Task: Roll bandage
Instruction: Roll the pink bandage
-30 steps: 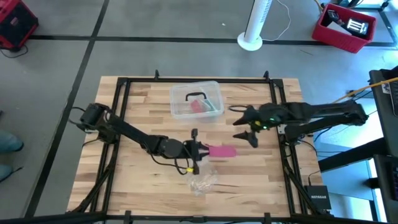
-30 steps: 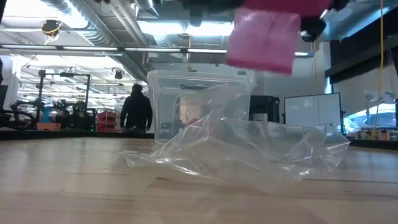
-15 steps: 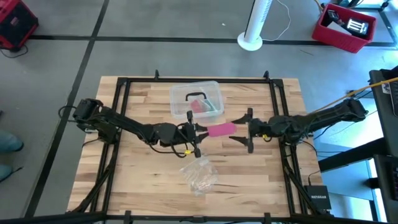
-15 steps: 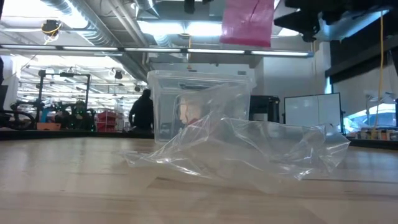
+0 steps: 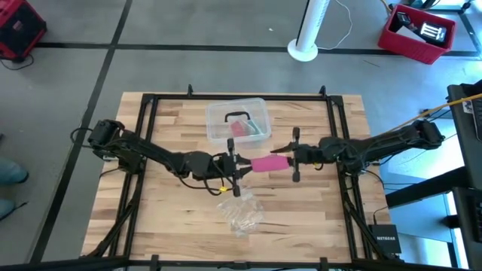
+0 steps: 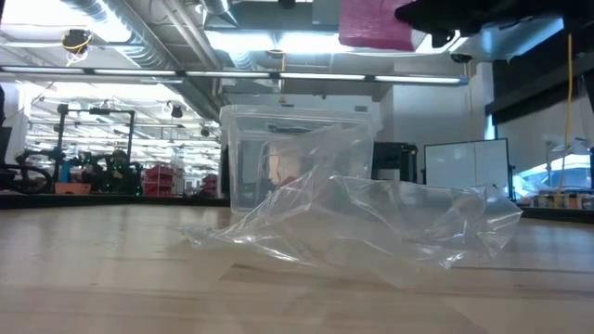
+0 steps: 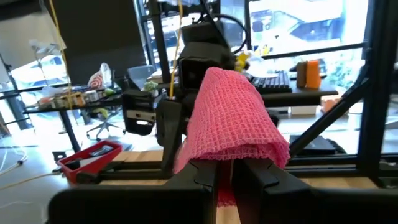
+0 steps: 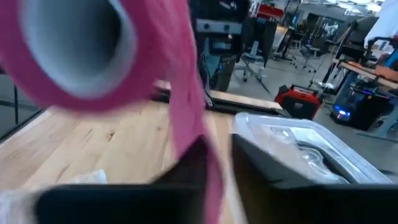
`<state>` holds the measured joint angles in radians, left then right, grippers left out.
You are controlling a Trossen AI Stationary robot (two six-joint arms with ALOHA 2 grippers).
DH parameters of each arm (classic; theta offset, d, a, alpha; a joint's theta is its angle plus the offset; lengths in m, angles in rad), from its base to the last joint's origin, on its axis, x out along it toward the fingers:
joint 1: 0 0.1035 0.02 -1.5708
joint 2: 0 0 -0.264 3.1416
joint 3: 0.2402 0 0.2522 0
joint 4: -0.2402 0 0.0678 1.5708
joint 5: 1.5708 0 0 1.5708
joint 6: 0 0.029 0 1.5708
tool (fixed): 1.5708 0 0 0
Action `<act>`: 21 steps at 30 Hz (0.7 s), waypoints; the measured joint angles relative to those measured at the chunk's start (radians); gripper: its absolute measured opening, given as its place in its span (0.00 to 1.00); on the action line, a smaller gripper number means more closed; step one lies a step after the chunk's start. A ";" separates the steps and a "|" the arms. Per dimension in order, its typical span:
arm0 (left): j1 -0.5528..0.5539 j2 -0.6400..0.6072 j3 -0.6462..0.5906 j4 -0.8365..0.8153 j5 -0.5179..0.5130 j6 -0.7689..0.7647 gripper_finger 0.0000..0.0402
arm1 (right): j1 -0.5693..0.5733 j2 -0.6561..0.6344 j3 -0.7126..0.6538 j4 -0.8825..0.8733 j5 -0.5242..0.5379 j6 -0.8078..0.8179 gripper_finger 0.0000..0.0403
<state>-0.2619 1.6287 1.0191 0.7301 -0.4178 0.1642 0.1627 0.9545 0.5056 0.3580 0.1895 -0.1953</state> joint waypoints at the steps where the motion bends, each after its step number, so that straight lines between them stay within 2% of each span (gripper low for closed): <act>1: -0.002 0.000 0.000 0.010 0.000 0.000 0.05 | 0.000 -0.009 0.008 -0.024 -0.001 -0.018 0.06; 5: -0.011 0.000 0.000 -0.002 0.047 -0.019 0.05 | 0.000 -0.064 0.044 -0.111 0.078 -0.079 0.04; 11: -0.019 0.001 0.000 -0.104 0.175 -0.120 0.05 | 0.000 -0.141 0.116 -0.197 0.165 -0.229 0.02; 16: -0.037 0.009 0.000 -0.109 0.229 -0.105 0.05 | 0.001 -0.149 0.133 -0.226 0.206 -0.273 0.01; 21: -0.039 0.008 0.000 -0.037 0.414 -0.097 0.05 | 0.001 -0.137 0.132 -0.288 0.216 -0.235 0.01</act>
<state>-0.3006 1.6363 1.0191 0.6935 -0.0035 0.0674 0.1637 0.8173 0.6379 0.0703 0.4055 -0.4307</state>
